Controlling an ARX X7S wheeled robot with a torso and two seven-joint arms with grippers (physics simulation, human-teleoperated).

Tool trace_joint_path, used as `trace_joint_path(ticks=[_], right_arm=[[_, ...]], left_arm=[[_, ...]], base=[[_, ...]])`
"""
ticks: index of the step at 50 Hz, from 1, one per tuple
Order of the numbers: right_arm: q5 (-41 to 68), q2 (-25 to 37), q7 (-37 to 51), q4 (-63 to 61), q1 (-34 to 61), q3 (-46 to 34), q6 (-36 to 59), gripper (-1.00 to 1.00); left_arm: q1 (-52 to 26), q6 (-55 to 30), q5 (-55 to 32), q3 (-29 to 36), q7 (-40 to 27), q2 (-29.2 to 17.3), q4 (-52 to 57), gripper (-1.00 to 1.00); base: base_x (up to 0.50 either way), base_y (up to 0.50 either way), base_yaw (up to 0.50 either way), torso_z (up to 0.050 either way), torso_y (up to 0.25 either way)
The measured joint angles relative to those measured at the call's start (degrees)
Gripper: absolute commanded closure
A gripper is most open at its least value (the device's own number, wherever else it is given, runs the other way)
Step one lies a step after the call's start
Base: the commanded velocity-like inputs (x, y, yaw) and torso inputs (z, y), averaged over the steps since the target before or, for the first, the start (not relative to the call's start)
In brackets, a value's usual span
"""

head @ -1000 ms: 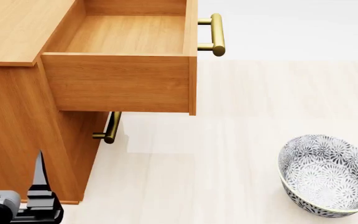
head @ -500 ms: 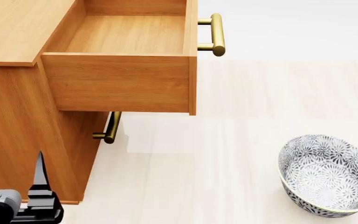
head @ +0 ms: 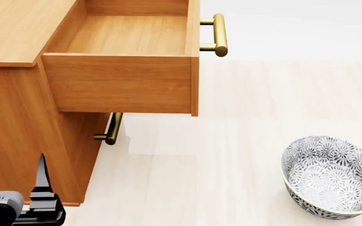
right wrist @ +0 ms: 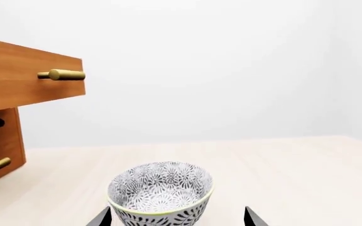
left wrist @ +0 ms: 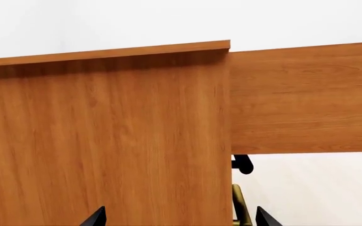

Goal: Put the ketchup in the top drawer of the cabinet.

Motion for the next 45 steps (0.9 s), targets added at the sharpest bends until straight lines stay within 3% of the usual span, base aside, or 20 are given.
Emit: trace_joint_path(ticks=[45], right_arm=[[-0.7, 0.4, -0.1, 4.6, 2.0, -2.0, 0.2, -1.0]], left_arm=[[-0.2, 1.0, -0.8, 0.7, -0.6, -0.5, -1.5, -1.0]], base=[[0.0, 0.0, 0.0, 0.0, 0.0]])
